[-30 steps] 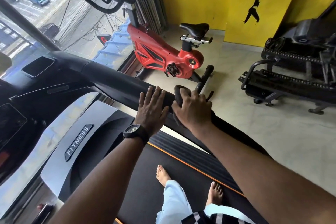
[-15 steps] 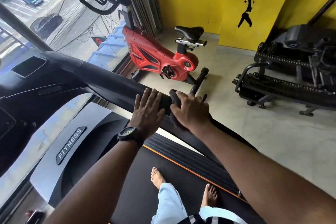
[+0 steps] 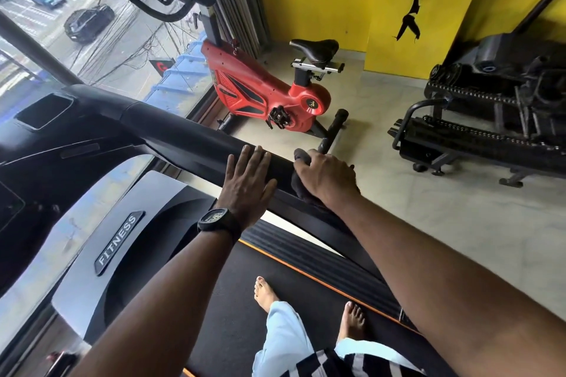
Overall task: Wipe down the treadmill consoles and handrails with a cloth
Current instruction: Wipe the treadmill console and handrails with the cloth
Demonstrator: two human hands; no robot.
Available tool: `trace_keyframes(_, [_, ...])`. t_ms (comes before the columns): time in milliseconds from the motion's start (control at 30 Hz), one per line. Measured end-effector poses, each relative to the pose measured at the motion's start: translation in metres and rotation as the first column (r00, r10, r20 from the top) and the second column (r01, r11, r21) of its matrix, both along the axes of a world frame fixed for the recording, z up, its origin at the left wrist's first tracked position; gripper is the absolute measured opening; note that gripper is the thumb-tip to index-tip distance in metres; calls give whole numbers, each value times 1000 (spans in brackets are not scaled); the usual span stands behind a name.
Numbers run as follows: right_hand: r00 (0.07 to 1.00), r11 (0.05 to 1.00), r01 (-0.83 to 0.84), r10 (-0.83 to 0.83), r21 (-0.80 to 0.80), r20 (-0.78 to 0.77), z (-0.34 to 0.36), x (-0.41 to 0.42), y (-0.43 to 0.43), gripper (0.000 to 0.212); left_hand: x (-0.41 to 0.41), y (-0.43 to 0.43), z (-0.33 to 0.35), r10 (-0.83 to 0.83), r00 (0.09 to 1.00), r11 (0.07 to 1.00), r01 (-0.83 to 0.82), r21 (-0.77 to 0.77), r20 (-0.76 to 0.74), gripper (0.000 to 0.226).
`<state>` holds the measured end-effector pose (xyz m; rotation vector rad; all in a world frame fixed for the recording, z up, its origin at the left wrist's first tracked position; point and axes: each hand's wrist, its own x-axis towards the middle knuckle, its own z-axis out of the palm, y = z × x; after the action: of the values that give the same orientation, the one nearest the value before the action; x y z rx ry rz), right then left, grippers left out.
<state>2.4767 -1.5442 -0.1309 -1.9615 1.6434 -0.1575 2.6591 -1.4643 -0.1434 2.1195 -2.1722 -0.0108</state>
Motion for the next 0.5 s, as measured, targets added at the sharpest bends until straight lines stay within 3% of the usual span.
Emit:
trace_keyframes(67, [999,991,44,-48,-130,-25,-3,5,23,54,-2,1,0,-10,1000,1000,10,4,6,72])
trace_keyframes(167, [994,965,-89,72,-245,-77,-8,-1,42,55,-5,1,-1,-8,1000,1000,8,13,14,73])
trace_keyframes(267, [998,997,-63,64,-54,13,-2,-9,8,55,-6,1,0,-2,1000,1000,2,16,17,72])
trace_keyframes(333, [998,998,39,-42,50,45,-3,-11,0,58,-7,1,0,-1,1000,1000,1,25,19,70])
trace_keyframes(400, [996,991,86,-86,-100,4,-7,-8,19,54,-9,2,-1,-9,1000,1000,9,15,-3,71])
trace_keyframes(500, [995,959,-61,37,-277,-90,-16,-9,55,56,-11,3,-3,-16,1000,1000,16,-12,-26,71])
